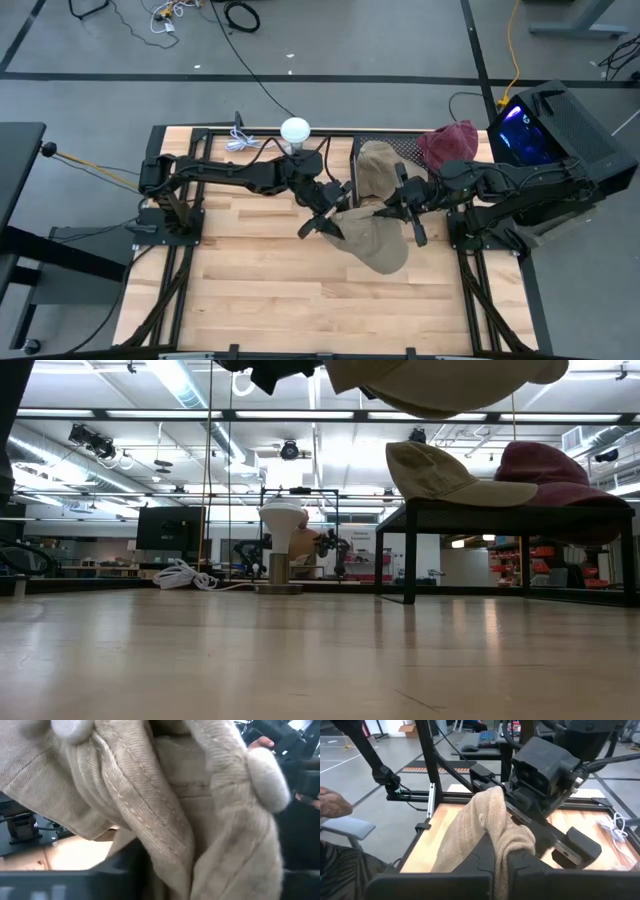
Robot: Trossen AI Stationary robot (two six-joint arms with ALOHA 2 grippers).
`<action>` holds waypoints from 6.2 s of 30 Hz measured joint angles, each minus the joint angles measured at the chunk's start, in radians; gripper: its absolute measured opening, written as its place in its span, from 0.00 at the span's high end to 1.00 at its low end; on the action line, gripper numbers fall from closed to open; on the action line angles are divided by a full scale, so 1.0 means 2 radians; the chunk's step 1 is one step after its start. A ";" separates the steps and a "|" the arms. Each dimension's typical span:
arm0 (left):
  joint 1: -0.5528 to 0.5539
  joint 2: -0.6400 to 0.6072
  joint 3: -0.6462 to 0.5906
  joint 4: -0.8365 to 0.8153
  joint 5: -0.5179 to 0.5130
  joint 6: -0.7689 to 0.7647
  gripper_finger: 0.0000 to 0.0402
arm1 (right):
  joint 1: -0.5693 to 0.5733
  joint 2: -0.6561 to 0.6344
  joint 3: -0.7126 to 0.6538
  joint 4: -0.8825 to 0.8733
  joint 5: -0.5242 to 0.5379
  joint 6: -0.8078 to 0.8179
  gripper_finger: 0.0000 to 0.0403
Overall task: Pick & Place hat
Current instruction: Stack the stacked brown hat on the brown hat on the black shelf
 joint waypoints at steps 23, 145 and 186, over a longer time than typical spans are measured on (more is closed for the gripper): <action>0.085 -0.032 0.000 0.029 0.099 -0.249 0.98 | 0.000 -0.031 0.000 -0.009 0.152 0.024 0.58; 0.121 0.164 0.205 -0.122 -0.090 -0.107 0.68 | -0.097 0.032 -0.105 -0.173 0.290 0.188 0.99; 0.058 0.023 0.206 -0.482 -0.179 0.136 0.57 | -0.172 -0.009 -0.107 -0.156 0.277 0.156 1.00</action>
